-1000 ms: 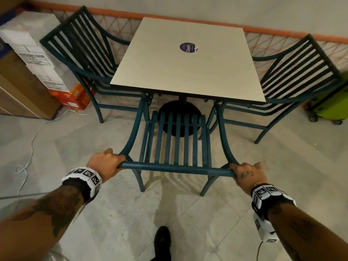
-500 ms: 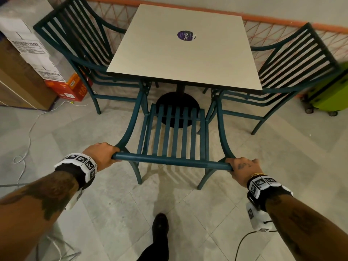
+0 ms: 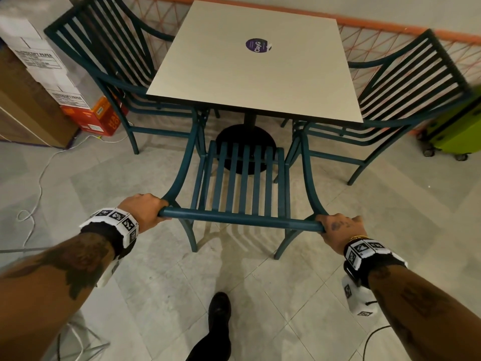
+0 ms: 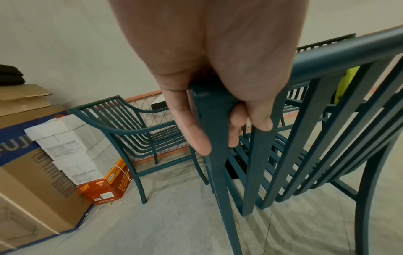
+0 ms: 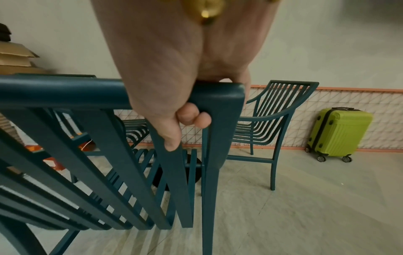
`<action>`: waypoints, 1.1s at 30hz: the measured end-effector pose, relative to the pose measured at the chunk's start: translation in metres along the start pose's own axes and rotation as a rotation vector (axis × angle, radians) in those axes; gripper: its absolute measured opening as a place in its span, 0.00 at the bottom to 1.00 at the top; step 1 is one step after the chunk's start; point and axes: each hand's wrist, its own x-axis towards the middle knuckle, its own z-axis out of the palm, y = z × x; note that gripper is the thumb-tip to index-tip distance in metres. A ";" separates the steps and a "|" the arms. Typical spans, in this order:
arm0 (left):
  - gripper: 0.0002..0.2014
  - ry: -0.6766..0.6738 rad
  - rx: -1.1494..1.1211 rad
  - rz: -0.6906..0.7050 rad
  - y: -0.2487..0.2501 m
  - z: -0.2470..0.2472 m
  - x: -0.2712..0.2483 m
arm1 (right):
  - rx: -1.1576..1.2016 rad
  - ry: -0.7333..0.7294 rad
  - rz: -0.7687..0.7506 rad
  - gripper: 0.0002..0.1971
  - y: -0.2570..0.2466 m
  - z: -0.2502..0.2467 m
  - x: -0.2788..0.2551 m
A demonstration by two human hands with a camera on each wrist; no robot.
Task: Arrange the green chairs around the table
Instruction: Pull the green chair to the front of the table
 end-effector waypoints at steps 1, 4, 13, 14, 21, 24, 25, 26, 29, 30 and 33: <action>0.10 0.003 -0.011 -0.004 0.000 0.000 0.002 | 0.002 -0.002 0.006 0.11 0.000 -0.001 0.002; 0.11 -0.005 -0.017 -0.016 0.000 0.000 0.006 | 0.002 -0.007 0.022 0.11 -0.001 -0.002 0.006; 0.06 0.127 0.008 0.003 0.050 0.008 -0.003 | 0.085 -0.030 0.058 0.06 -0.007 -0.002 0.000; 0.06 0.115 0.024 0.000 0.055 0.007 -0.004 | 0.092 -0.036 0.063 0.07 -0.008 -0.001 -0.002; 0.05 0.076 0.047 -0.004 0.055 0.012 -0.013 | 0.132 -0.063 0.090 0.09 -0.005 0.014 -0.013; 0.05 0.064 0.054 0.005 0.057 0.010 -0.014 | 0.138 -0.055 0.089 0.11 -0.004 0.014 -0.012; 0.05 0.058 0.052 0.005 0.057 0.010 -0.015 | 0.138 -0.059 0.089 0.11 -0.004 0.013 -0.012; 0.05 0.055 0.052 0.005 0.056 0.011 -0.015 | 0.136 -0.066 0.087 0.11 -0.005 0.014 -0.011; 0.05 0.052 0.034 0.007 0.051 0.015 -0.015 | 0.134 -0.072 0.079 0.11 -0.007 0.015 -0.013; 0.05 0.049 0.018 0.006 0.049 0.016 -0.015 | 0.136 -0.069 0.079 0.11 -0.007 0.015 -0.013; 0.05 0.040 -0.013 0.006 0.046 0.016 -0.013 | 0.128 -0.078 0.076 0.13 -0.008 0.014 -0.014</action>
